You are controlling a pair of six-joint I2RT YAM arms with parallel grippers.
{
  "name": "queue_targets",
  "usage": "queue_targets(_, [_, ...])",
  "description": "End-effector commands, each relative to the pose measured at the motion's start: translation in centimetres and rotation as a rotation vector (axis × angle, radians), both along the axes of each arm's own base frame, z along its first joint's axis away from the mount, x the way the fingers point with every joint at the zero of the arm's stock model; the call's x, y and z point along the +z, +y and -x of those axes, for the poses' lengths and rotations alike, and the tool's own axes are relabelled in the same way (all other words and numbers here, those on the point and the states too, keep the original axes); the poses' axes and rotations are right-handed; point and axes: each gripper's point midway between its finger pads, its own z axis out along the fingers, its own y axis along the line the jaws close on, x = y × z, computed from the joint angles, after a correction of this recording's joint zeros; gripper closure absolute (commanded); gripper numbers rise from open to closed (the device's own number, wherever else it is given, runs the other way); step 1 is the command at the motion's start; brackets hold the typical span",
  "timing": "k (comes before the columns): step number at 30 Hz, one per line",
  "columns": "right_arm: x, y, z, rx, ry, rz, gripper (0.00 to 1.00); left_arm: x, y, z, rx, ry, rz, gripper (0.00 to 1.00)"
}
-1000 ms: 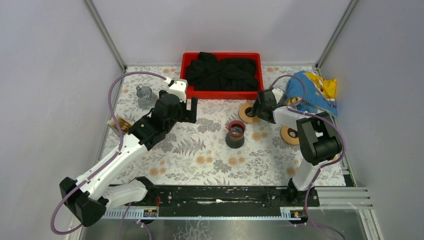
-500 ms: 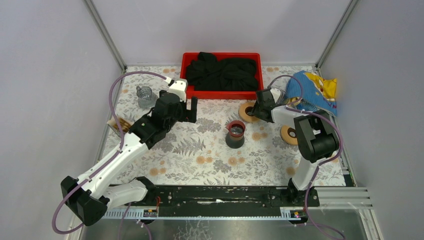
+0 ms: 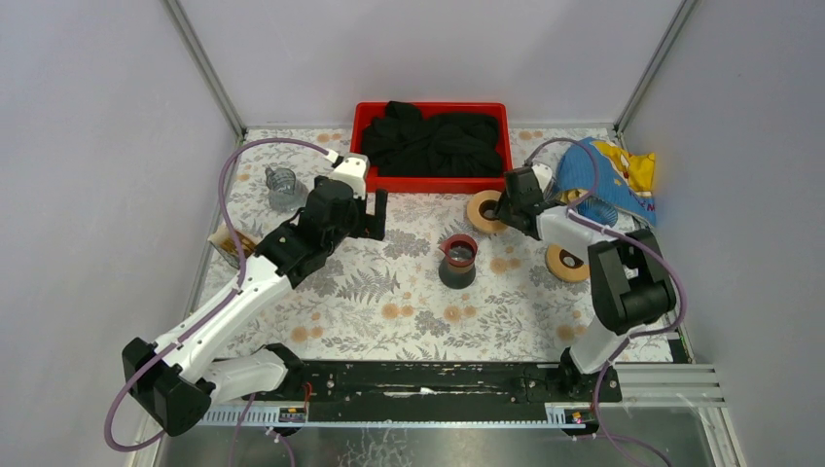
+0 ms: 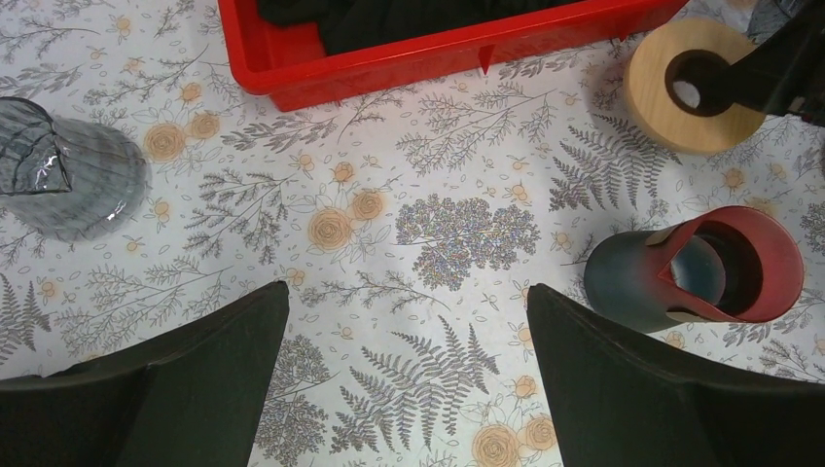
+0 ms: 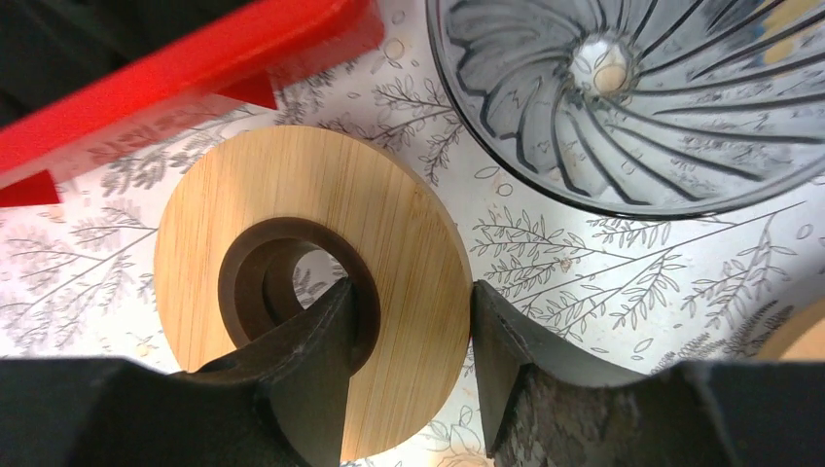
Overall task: Place the coffee filter in the dripper
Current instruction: Pick up the dripper holder from the center of the board, then place the dripper holder onto the coffee server.
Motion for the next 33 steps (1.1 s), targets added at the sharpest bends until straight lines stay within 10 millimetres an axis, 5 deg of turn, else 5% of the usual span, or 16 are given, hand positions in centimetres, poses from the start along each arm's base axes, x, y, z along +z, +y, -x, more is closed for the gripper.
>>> queue_targets(1, [5.0,0.3,-0.4,0.037,-0.107,-0.008,0.62,1.3,-0.5,-0.7,0.000,-0.028,0.052,0.00])
queue_targets(16, [12.9,0.2,2.8,0.184,-0.156,0.019,0.62,1.5,-0.2,-0.7,0.007,-0.030,0.063,0.00])
queue_targets(24, [16.7,3.3,5.3,0.393,-0.159,-0.062,0.62,1.5,-0.2,-0.8,0.009,-0.029,0.062,0.00])
queue_targets(33, [17.6,6.4,8.6,0.544,-0.116,-0.103,0.62,1.4,0.2,-0.9,0.028,-0.032,0.053,0.00])
